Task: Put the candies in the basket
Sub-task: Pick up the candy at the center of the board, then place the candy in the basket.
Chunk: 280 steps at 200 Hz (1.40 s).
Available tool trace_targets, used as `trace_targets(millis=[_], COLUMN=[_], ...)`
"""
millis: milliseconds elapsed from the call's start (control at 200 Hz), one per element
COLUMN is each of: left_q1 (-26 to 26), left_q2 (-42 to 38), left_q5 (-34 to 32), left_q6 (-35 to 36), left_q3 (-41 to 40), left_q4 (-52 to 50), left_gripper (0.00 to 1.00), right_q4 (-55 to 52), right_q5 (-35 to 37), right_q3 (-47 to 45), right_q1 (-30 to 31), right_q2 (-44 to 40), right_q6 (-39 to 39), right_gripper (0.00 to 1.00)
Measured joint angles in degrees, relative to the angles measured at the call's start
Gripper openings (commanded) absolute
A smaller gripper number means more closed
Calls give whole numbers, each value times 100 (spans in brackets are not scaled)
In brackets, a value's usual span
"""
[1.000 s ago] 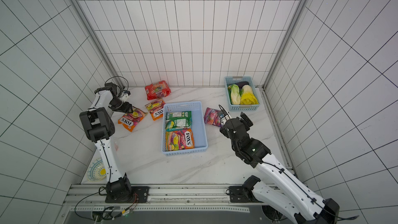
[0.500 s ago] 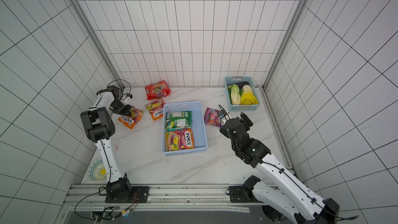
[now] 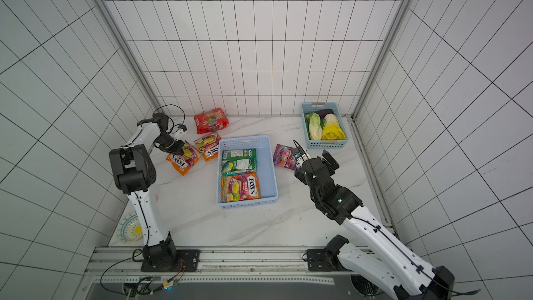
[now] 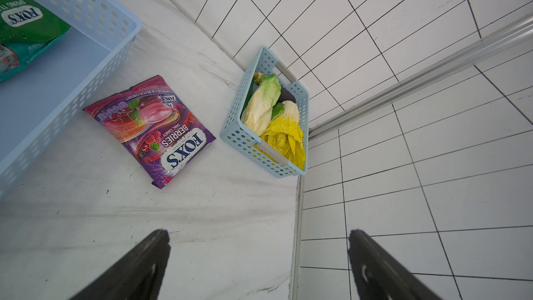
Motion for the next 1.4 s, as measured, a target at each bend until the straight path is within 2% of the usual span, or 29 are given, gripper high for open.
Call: trace_targets(millis=[480,670,924,1059,1399], left_q1=[-389,-658,-1801,-2396,-3436], left_q2=[-660,-1394,-2551,-2828,-3150], left_q5=[122,269,433,647,1008], left_q6=[-63,-74,-70,-155,101], left_q3=[-107,-308,-560,-654,-935], left_q4=[-195,-284,-262,-190,-151], left_gripper=[0,0,0,0,0], right_q4=[0,0,0,0,0], right_q5=[0,0,0,0,0], right_q3=[0,0,0,0,0], right_q1=[0,-2,-31,-42,-42], right_q2=[0,0,0,-2,-61], right_q6=[0,0,0,0,0], right_gripper=[99,99,99,99,99])
